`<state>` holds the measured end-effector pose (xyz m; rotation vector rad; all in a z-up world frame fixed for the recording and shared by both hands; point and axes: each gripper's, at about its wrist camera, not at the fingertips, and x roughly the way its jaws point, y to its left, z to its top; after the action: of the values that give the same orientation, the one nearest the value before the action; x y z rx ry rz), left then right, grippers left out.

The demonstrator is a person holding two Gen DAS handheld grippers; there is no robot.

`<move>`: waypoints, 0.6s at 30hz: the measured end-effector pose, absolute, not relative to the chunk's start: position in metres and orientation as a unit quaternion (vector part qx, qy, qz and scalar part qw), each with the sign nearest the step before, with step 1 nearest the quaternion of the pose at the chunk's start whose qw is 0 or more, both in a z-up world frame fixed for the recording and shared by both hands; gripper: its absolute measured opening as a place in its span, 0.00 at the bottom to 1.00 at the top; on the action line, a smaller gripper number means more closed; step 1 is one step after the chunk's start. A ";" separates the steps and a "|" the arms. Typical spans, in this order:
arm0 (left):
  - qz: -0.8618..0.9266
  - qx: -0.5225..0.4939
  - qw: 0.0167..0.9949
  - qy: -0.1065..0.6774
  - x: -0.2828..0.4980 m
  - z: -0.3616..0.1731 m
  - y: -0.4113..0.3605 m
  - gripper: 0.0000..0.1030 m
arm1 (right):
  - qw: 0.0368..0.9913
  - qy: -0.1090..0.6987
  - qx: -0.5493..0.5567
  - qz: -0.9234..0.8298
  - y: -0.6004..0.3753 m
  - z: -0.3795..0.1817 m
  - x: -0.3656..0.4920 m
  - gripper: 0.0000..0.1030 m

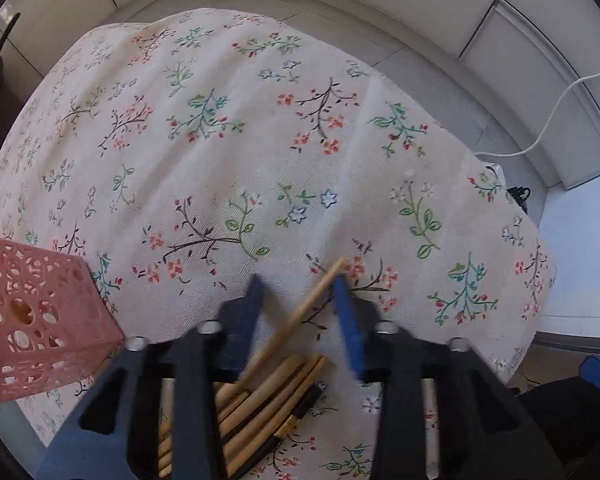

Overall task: Organize utensils
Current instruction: 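Move the left gripper back to the pile and grasp another chopstick, then grasp a chopstick with the right gripper while the left gripper holds its chopstick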

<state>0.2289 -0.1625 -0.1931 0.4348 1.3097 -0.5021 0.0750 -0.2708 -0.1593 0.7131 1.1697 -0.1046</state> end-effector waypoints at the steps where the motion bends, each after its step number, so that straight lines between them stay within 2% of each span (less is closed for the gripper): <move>1: -0.226 0.205 0.743 0.595 0.229 -0.192 -0.164 0.16 | 0.772 0.541 0.329 -0.048 -0.271 -0.160 0.076 0.93; 9: -0.224 0.218 0.775 0.549 0.214 -0.167 -0.147 0.13 | 0.764 0.550 0.334 -0.043 -0.264 -0.164 0.083 0.93; 18: -0.219 0.160 0.845 0.462 0.156 -0.078 -0.077 0.12 | 0.754 0.550 0.356 -0.045 -0.248 -0.166 0.109 0.93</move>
<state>0.1561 -0.0766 -0.0780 0.3370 0.9750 -0.4617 0.1091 -0.2485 -0.1662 0.7768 1.2007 -0.0981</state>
